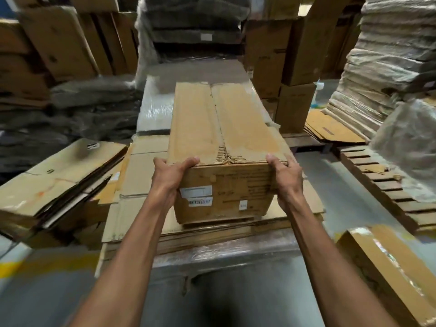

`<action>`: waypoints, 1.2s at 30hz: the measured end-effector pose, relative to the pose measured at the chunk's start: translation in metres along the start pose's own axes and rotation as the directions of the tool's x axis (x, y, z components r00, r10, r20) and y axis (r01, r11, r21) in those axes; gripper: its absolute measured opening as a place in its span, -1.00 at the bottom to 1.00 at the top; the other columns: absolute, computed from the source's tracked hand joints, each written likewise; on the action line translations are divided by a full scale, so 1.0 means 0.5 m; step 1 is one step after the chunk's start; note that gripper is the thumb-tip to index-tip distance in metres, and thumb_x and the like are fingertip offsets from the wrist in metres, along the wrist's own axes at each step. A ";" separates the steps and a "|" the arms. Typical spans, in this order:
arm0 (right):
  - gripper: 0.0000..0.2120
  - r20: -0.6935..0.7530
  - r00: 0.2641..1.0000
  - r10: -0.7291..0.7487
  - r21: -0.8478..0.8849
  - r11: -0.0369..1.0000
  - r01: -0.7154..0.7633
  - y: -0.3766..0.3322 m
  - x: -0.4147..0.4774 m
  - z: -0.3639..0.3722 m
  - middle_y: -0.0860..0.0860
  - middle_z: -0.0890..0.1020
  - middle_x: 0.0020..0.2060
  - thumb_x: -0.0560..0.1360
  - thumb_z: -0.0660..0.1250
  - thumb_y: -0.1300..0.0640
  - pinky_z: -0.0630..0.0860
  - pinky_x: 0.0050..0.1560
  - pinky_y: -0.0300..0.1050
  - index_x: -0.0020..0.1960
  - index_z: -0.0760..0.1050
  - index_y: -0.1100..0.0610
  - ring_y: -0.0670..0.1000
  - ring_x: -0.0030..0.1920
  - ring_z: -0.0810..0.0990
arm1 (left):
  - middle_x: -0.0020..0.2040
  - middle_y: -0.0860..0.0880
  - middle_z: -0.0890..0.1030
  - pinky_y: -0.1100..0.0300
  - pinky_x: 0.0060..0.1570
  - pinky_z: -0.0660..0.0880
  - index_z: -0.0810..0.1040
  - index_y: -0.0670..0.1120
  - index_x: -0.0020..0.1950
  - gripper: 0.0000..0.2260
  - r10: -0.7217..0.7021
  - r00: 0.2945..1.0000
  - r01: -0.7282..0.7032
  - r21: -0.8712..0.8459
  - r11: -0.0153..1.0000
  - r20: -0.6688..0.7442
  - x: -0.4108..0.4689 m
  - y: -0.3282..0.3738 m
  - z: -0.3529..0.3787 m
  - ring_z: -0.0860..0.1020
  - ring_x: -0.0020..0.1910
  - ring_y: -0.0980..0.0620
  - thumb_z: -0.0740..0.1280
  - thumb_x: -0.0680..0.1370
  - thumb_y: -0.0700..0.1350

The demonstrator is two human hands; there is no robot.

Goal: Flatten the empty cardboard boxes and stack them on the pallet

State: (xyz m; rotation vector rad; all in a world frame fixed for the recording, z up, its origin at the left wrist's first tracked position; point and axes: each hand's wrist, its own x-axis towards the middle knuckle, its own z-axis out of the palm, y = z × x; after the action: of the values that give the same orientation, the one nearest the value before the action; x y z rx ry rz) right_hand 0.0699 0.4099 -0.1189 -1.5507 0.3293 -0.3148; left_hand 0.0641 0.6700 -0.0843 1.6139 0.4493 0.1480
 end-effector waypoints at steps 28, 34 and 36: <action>-0.53 0.224 0.695 0.683 0.673 0.408 -0.617 0.337 -0.169 0.166 0.11 0.68 -0.11 0.48 0.40 -0.20 0.51 0.05 -0.01 0.12 0.60 0.19 0.11 -0.11 0.60 | 0.62 -0.05 0.23 -0.17 0.52 -0.04 0.19 0.01 0.63 -0.36 0.598 0.614 -0.648 0.762 0.008 0.515 -0.086 -0.148 0.103 0.15 0.61 -0.08 0.26 0.61 0.21; -0.44 0.332 0.800 0.499 0.774 0.340 -0.534 0.202 -0.168 0.198 0.14 0.62 0.24 0.48 0.44 -0.22 0.39 0.40 0.18 0.37 0.49 0.04 0.19 0.29 0.52 | 0.49 0.02 0.43 -0.13 0.37 0.14 0.32 0.06 0.53 -0.35 0.647 0.562 -0.672 0.741 -0.007 0.516 -0.016 0.057 0.100 0.34 0.46 -0.04 0.30 0.53 0.34; -0.45 0.302 0.822 0.483 0.813 0.320 -0.487 0.139 -0.160 0.208 0.17 0.64 0.21 0.44 0.49 -0.16 0.40 0.40 0.25 0.36 0.50 0.00 0.22 0.26 0.54 | 0.45 0.01 0.47 -0.17 0.40 0.15 0.31 0.10 0.54 -0.32 0.613 0.593 -0.659 0.752 -0.004 0.523 0.016 0.129 0.104 0.37 0.43 -0.05 0.28 0.51 0.39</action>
State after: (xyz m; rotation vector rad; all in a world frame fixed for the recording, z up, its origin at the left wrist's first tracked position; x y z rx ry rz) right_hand 0.0376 0.5372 -0.1883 -0.3537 0.5181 0.0390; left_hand 0.1028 0.6225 -0.0275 2.9171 -0.4862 0.6770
